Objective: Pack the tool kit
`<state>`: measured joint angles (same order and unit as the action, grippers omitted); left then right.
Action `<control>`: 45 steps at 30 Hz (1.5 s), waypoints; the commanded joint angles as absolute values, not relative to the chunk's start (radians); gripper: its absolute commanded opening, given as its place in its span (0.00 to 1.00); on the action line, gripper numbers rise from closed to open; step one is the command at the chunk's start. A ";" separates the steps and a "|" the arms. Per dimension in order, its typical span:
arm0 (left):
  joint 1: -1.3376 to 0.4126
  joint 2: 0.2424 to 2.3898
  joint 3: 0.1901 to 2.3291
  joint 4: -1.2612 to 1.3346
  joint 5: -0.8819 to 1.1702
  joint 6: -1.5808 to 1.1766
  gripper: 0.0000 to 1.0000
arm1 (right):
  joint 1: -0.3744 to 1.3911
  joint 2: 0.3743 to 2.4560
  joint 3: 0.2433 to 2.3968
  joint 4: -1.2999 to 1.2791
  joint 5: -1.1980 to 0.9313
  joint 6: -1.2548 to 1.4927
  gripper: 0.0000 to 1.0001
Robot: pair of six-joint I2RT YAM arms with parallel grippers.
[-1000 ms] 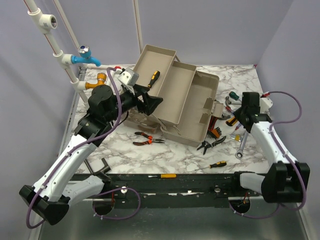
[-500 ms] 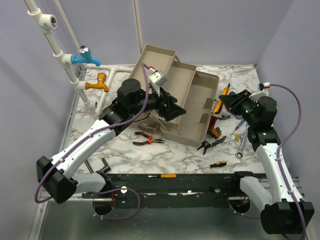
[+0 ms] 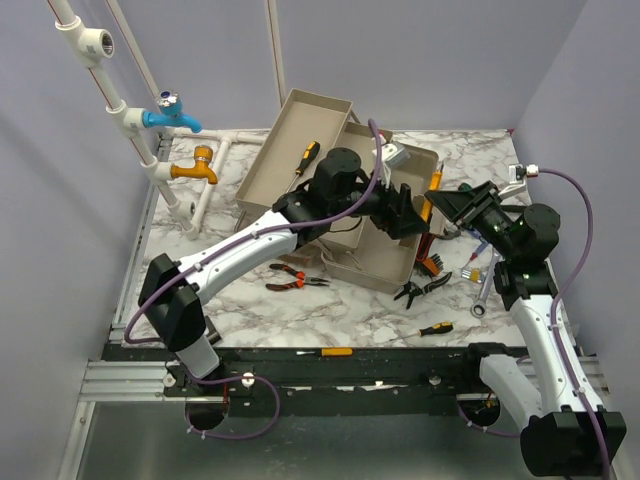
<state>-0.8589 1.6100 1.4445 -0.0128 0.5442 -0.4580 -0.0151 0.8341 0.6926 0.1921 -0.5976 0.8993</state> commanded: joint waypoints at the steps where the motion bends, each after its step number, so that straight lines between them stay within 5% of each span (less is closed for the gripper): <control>1: -0.886 1.686 1.574 -0.080 0.509 -0.443 0.78 | -0.014 0.800 0.670 0.249 -0.655 0.934 0.04; 14: -0.912 1.811 1.699 -0.216 0.382 -0.431 0.60 | -0.014 0.778 0.686 0.186 -0.586 0.942 0.04; 18: -0.911 1.819 1.696 -0.214 0.350 -0.427 0.26 | -0.014 0.775 0.690 0.180 -0.586 0.948 0.04; 21: -0.911 1.812 1.700 -0.217 0.349 -0.415 0.00 | -0.014 0.773 0.685 0.172 -0.582 0.931 0.25; 27: -0.899 1.760 1.659 -0.233 0.322 -0.386 0.00 | -0.014 0.756 0.685 0.104 -0.508 0.890 0.82; 29: -0.884 1.734 1.636 -0.251 0.300 -0.375 0.00 | -0.014 0.747 0.695 0.056 -0.466 0.864 0.88; 45: -0.700 1.732 1.666 -0.595 0.029 -0.241 0.00 | -0.014 0.873 0.746 -0.450 0.158 0.794 0.88</control>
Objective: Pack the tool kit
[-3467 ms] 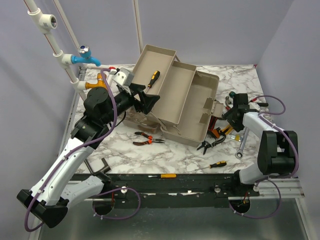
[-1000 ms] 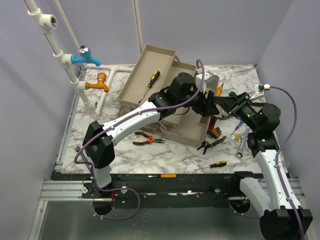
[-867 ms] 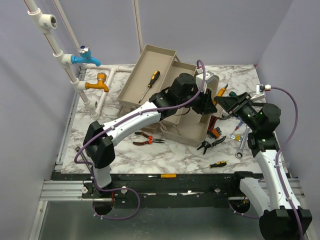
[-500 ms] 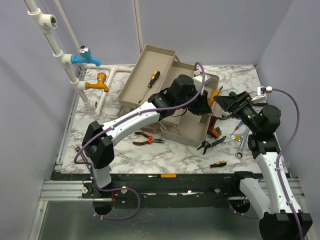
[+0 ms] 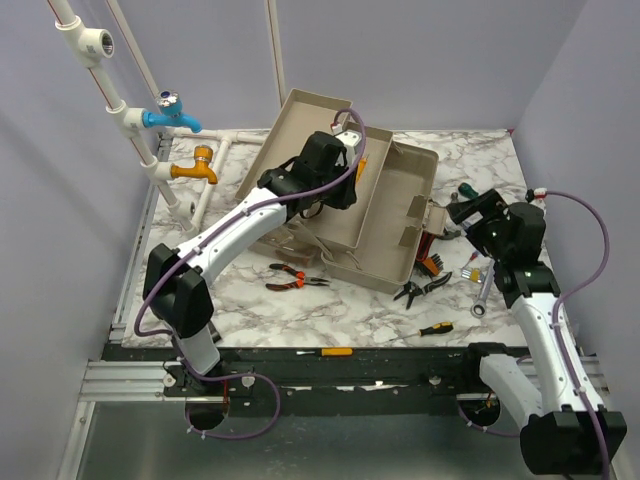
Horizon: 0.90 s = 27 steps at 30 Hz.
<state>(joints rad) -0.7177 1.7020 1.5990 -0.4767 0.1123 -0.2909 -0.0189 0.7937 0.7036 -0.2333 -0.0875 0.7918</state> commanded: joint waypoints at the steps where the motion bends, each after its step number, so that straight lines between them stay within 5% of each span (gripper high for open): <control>1: -0.698 1.753 1.682 -0.615 0.020 -0.234 0.00 | -0.014 0.897 0.754 -0.491 0.192 0.806 0.88; 4: -0.696 1.803 1.720 -0.649 0.008 -0.231 0.03 | -0.014 0.951 0.764 -0.572 0.241 0.846 0.86; 17: -0.711 1.740 1.651 -0.570 -0.022 -0.231 0.68 | -0.014 1.008 0.724 -0.663 0.369 0.915 0.79; 21: -0.740 1.663 1.612 -0.529 -0.042 -0.229 0.71 | -0.014 1.045 0.737 -0.748 0.295 0.966 0.73; 27: -0.785 1.472 1.448 -0.381 -0.038 -0.230 0.75 | -0.014 1.135 0.810 -0.959 0.223 0.992 0.79</control>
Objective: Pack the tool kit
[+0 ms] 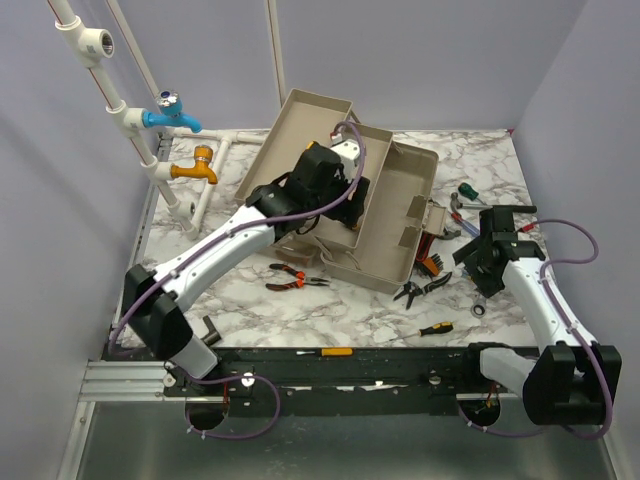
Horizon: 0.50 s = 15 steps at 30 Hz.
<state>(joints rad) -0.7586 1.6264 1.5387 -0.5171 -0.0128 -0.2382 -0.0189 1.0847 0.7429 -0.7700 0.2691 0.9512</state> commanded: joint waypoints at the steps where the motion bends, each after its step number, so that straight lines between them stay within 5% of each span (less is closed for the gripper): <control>1: -0.793 1.437 1.416 -0.359 -0.036 -0.230 0.75 | -0.014 1.147 0.818 -1.006 0.222 1.001 0.81; 15: -0.826 1.092 1.071 -0.227 -0.066 -0.227 0.80 | -0.001 1.071 0.704 -1.172 0.059 1.061 0.81</control>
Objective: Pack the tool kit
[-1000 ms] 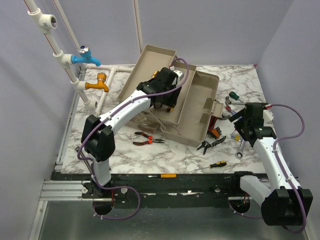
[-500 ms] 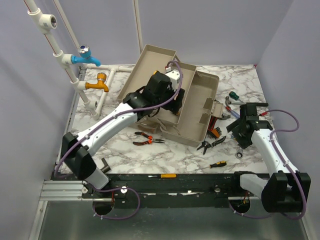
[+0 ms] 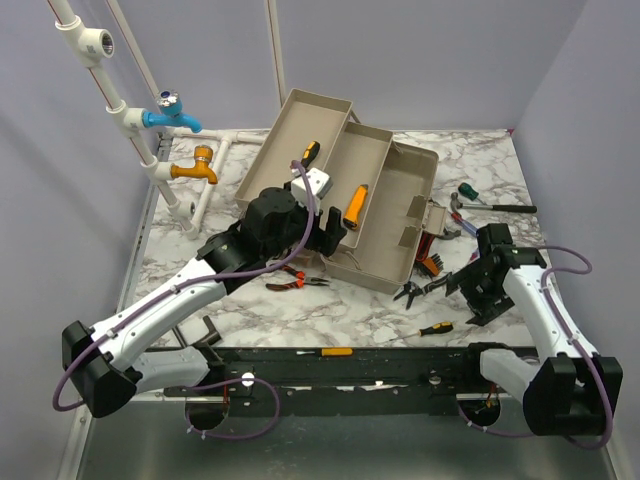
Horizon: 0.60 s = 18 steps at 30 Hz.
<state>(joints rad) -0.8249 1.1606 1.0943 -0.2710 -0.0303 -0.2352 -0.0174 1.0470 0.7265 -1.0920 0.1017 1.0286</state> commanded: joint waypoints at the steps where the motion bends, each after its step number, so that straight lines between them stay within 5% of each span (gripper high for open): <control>1: -0.826 1.080 1.067 -0.228 -0.064 -0.227 0.80 | 0.000 1.081 0.696 -1.176 0.051 1.065 0.81; 13: -0.824 1.050 1.017 -0.199 -0.085 -0.209 0.81 | 0.236 1.179 0.613 -1.053 -0.015 1.261 0.75; 18: -0.824 0.978 0.916 -0.081 -0.064 -0.186 0.82 | 0.236 1.188 0.548 -0.958 -0.005 1.265 0.60</control>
<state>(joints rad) -0.8249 1.0500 0.9958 -0.1970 -0.0586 -0.2188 0.2298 1.1866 0.5896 -1.0367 0.0013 1.2144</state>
